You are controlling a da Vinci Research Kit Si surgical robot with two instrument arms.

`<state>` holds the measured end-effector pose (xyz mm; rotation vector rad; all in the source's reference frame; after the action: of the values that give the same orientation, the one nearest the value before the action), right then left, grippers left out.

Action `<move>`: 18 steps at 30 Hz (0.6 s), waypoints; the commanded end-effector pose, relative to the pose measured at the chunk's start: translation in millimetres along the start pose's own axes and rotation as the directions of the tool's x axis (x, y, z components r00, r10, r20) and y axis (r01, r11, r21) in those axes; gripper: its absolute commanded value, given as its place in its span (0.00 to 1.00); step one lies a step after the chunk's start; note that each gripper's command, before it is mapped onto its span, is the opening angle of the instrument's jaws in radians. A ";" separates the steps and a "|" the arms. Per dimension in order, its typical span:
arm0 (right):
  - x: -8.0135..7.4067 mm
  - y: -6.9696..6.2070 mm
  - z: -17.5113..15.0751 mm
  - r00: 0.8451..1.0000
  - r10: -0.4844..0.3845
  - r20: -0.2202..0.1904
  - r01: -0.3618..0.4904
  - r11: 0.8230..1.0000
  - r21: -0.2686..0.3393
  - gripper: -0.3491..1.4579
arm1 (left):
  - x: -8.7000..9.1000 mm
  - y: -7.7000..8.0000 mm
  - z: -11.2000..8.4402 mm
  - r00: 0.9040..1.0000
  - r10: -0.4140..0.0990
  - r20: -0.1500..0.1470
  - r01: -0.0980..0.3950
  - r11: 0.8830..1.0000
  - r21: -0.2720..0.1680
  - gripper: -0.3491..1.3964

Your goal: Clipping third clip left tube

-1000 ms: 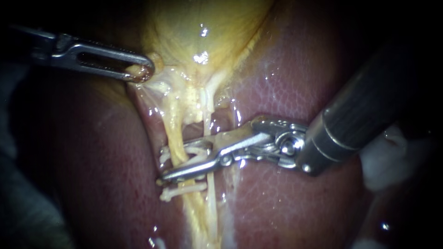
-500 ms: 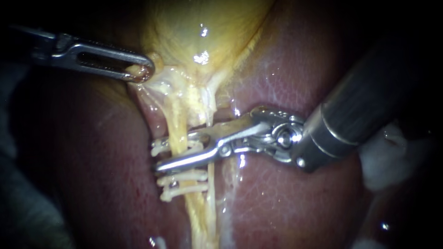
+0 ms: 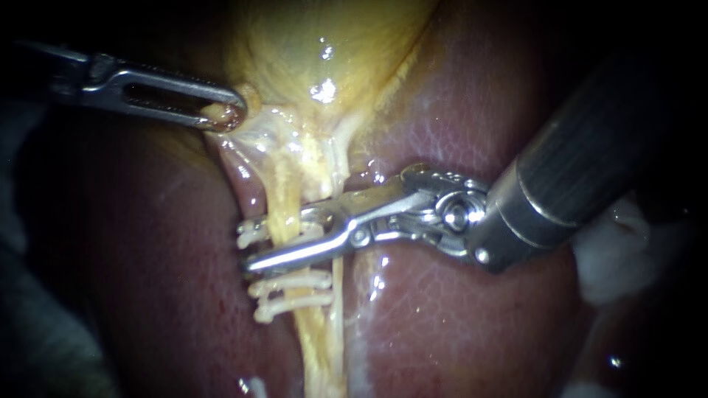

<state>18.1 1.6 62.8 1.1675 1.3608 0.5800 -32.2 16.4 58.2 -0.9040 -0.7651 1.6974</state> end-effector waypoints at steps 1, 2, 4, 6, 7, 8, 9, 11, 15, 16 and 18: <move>0.1 -0.1 0.1 1.000 0.013 -0.001 -0.013 1.000 -0.001 0.36 | 0.0 0.0 0.1 1.000 0.000 0.000 0.000 1.000 0.000 0.00; 0.1 -0.1 0.1 1.000 0.025 -0.001 -0.025 1.000 -0.001 0.35 | 0.0 0.0 0.1 1.000 0.000 0.000 0.000 1.000 0.000 0.00; 0.2 -0.1 0.0 1.000 0.031 -0.001 -0.031 1.000 -0.001 0.29 | 0.0 0.0 0.1 1.000 0.000 0.000 0.000 1.000 0.000 0.00; 0.2 -0.1 0.0 0.999 0.037 -0.001 -0.037 0.999 -0.001 0.22 | 0.0 -0.1 0.1 1.000 0.000 0.000 0.000 1.000 0.000 0.00; 0.2 -0.1 0.0 0.999 0.043 -0.002 -0.043 0.999 -0.001 0.20 | 0.0 -0.1 0.1 1.000 0.000 0.000 0.000 1.000 0.000 0.00; 0.2 -0.1 0.0 0.999 0.043 -0.002 -0.043 0.999 0.000 0.18 | 0.0 -0.1 0.1 1.000 0.000 0.000 0.000 1.000 0.000 0.00; 0.2 -0.1 0.0 0.999 0.049 -0.002 -0.049 0.999 0.000 0.16 | 0.0 -0.1 0.1 1.000 0.000 0.000 0.000 1.000 0.000 0.00; 0.2 -0.1 0.0 0.998 0.061 -0.002 -0.061 0.998 -0.001 0.11 | 0.0 -0.1 0.1 1.000 0.000 0.000 0.000 1.000 0.000 0.00; 0.2 0.0 0.0 0.997 0.078 0.000 -0.078 0.997 -0.003 0.00 | 0.0 -0.1 0.1 1.000 0.000 0.000 0.000 1.000 0.000 0.00; 0.2 0.1 0.0 0.997 0.079 0.005 -0.079 0.997 -0.006 0.00 | 0.0 -0.1 0.1 1.000 0.000 0.000 0.000 1.000 0.000 0.00; 0.2 0.0 0.1 0.997 0.080 0.016 -0.079 0.997 -0.016 0.00 | 0.0 -0.1 0.1 1.000 0.000 0.000 0.000 1.000 0.001 0.00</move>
<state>18.3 1.7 62.6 1.2182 1.2959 0.6349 -32.3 16.5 58.4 -0.9041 -0.7643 1.6976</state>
